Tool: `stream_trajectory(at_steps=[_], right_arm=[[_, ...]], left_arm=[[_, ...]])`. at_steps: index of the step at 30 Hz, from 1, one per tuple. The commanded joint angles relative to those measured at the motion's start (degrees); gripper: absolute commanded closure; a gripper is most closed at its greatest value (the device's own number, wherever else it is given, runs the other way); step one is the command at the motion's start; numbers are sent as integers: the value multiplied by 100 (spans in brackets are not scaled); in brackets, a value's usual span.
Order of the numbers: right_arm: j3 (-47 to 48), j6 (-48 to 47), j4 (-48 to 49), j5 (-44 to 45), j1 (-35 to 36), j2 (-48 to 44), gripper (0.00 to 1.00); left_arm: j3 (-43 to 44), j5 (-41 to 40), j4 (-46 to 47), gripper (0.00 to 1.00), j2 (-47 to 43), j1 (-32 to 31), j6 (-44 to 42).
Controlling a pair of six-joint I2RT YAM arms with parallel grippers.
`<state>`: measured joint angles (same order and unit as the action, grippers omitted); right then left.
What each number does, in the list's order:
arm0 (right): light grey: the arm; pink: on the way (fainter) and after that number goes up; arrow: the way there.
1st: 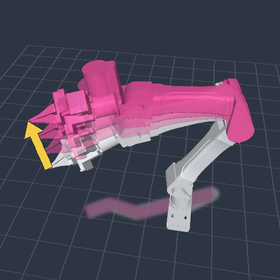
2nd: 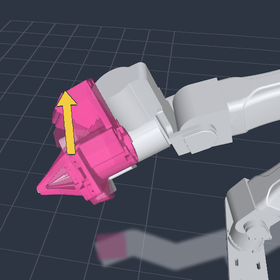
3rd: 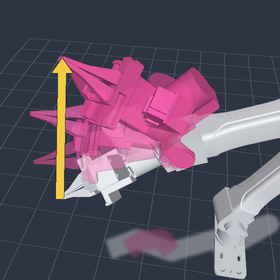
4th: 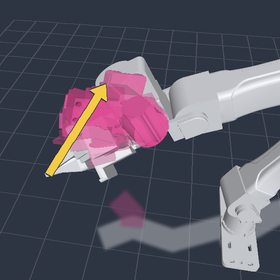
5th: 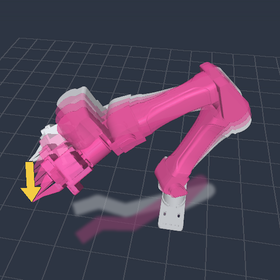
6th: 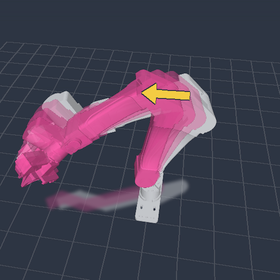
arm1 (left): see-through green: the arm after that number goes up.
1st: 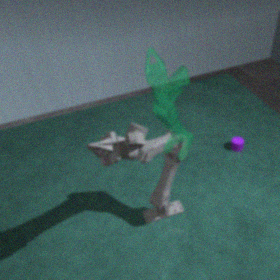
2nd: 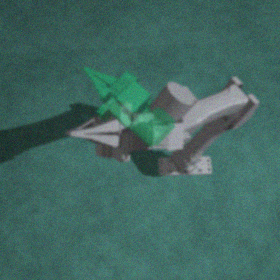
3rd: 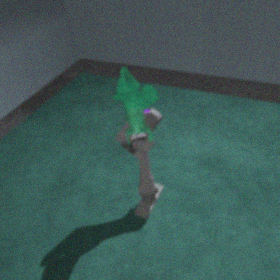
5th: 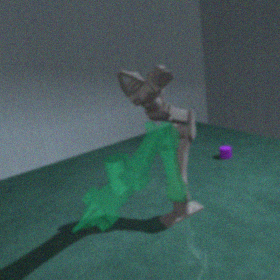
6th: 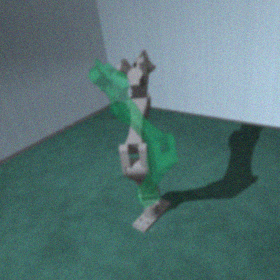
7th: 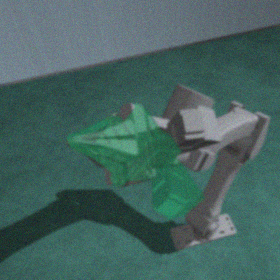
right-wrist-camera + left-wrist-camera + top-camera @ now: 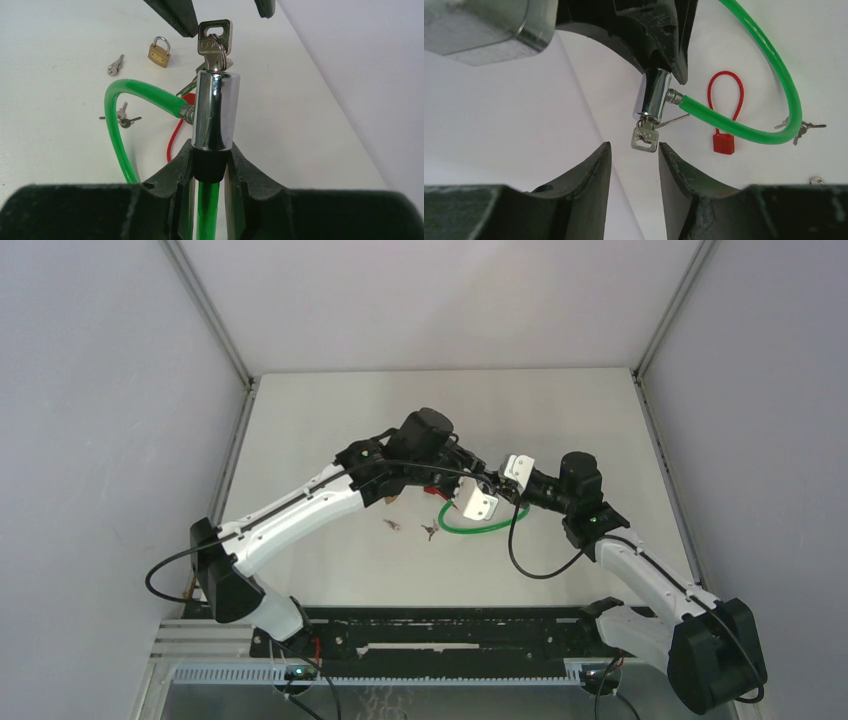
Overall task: Lock with the key
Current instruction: Lock the lock at the center of the board.
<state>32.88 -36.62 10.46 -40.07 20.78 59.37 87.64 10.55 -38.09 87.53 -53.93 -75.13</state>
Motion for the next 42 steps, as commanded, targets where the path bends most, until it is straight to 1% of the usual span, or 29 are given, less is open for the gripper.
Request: stream_trajectory(at_steps=[1,8,23,26,30,32,42], right_arm=[[-67,67,-431,140,-1,124,100],[-39,76,-487,133,-19,126,100],[-36,103,-494,97,-64,132,100],[-36,107,-490,92,-63,136,100],[-36,107,-497,96,-65,126,100],[-36,115,-493,92,-72,127,100],[-40,122,-493,140,-69,58,100]], left_arm=[[26,-101,96,56,25,-140,-197],[-59,-264,232,59,87,-188,-237],[-293,-551,424,60,170,-244,-497],[-295,-599,445,62,186,-266,-498],[-325,-709,464,69,196,-293,-518],[-340,-762,463,70,192,-302,-515],[-221,-451,273,69,161,-302,133]])
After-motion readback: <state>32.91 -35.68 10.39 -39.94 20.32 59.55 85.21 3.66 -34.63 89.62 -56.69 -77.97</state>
